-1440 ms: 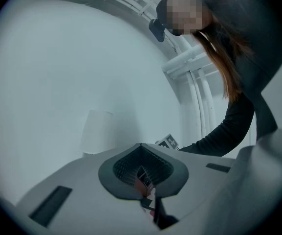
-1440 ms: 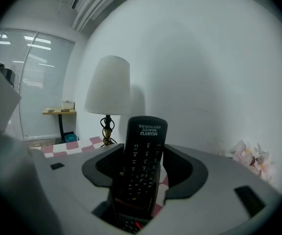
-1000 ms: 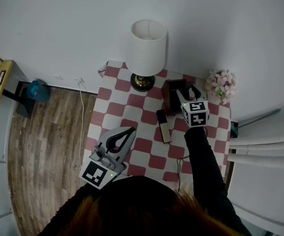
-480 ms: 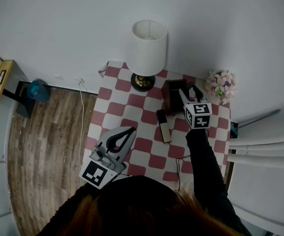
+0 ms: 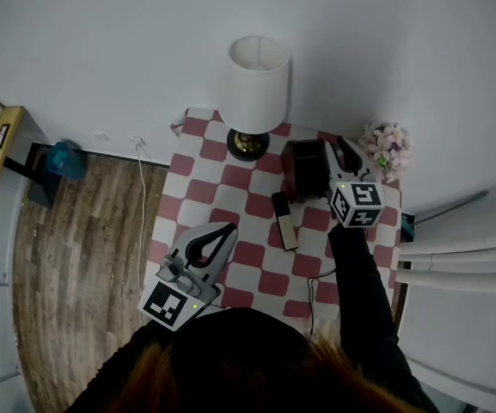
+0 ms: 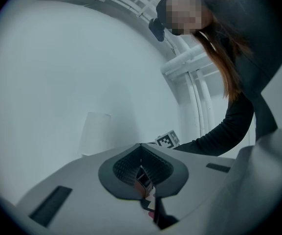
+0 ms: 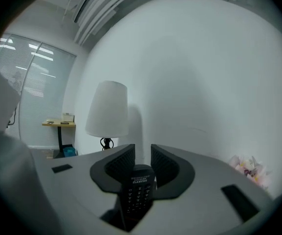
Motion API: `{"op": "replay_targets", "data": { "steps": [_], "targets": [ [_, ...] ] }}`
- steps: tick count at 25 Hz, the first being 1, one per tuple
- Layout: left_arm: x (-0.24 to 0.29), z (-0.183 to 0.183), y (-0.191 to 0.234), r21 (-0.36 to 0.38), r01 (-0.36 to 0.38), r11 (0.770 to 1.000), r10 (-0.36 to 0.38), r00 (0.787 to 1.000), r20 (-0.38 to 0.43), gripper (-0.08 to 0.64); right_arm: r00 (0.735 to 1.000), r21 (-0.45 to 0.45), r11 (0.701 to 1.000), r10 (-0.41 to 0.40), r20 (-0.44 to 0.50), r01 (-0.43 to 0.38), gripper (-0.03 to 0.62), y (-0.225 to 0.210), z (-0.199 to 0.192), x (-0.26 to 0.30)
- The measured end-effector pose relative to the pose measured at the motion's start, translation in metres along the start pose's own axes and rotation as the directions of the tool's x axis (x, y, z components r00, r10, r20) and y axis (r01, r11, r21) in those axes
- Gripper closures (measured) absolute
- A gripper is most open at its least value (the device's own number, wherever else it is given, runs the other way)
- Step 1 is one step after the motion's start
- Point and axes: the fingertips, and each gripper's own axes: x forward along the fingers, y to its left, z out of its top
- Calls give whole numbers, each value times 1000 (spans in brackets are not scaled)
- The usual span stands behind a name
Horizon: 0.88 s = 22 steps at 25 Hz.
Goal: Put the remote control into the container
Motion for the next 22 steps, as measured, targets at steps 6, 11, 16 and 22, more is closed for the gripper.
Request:
{"op": "replay_targets", "data": {
  "steps": [6, 11, 16, 22],
  "targets": [
    [0, 0, 0, -1, -1, 1000, 1, 1000, 3, 552, 998, 23, 1000, -9, 59, 8, 572, -3, 11, -7],
    [0, -1, -1, -1, 1, 1000, -1, 1000, 2, 552, 990, 38, 999, -14, 141, 9, 577, -2, 31, -20],
    [1, 0, -1, -5, 3, 1000, -3, 1000, 2, 551, 973, 67, 998, -8, 232, -8, 577, 6, 58, -46],
    [2, 2, -1, -4, 8, 1000, -8, 1000, 15, 552, 959, 108, 994, -7, 283, -25, 577, 21, 80, -84]
  ]
}}
